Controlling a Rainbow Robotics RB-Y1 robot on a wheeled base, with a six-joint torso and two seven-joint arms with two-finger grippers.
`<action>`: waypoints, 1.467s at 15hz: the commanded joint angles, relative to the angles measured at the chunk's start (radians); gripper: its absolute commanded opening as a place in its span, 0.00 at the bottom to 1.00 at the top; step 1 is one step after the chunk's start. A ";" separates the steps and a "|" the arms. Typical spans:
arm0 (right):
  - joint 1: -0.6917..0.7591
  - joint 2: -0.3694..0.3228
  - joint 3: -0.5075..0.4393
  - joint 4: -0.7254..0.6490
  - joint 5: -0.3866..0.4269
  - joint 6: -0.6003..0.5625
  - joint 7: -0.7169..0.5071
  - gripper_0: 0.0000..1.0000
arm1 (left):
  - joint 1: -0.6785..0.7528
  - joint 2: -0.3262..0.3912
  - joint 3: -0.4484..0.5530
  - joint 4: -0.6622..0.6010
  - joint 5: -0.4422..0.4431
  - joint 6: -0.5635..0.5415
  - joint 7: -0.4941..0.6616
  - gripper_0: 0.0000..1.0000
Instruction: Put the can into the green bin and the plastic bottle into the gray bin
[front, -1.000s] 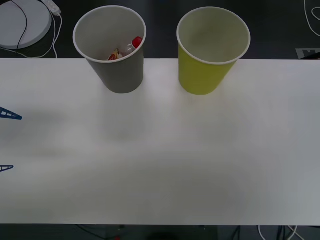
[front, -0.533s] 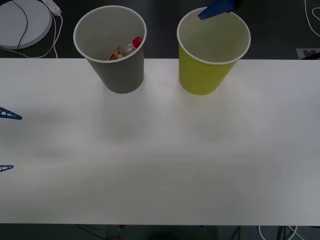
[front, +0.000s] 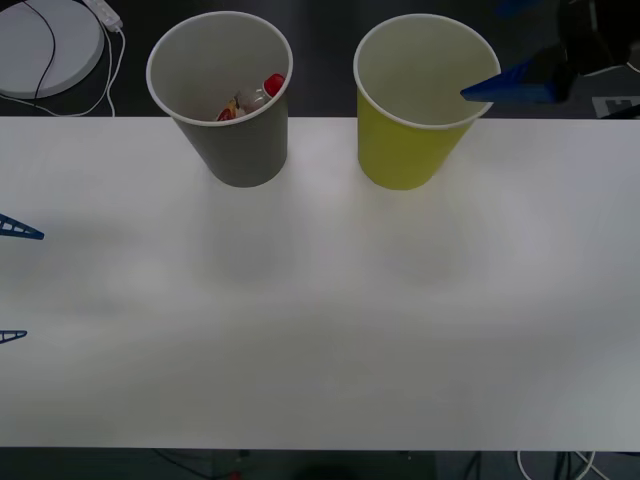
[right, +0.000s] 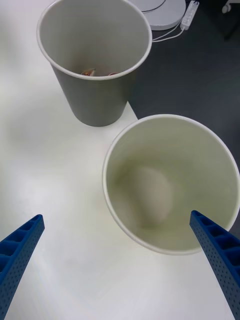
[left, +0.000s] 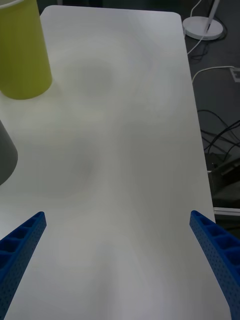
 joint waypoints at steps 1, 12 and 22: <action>0.154 -0.009 -0.127 -0.086 -0.002 0.002 0.026 1.00 | 0.000 0.000 0.000 0.000 0.000 0.000 0.000 1.00; 0.674 0.000 -0.476 -0.257 -0.052 0.043 0.327 1.00 | 0.000 0.000 0.000 0.000 0.000 0.000 0.000 1.00; 0.989 0.033 -0.544 -0.047 -0.545 0.083 0.871 1.00 | 0.000 0.000 0.000 0.000 0.000 0.000 0.000 1.00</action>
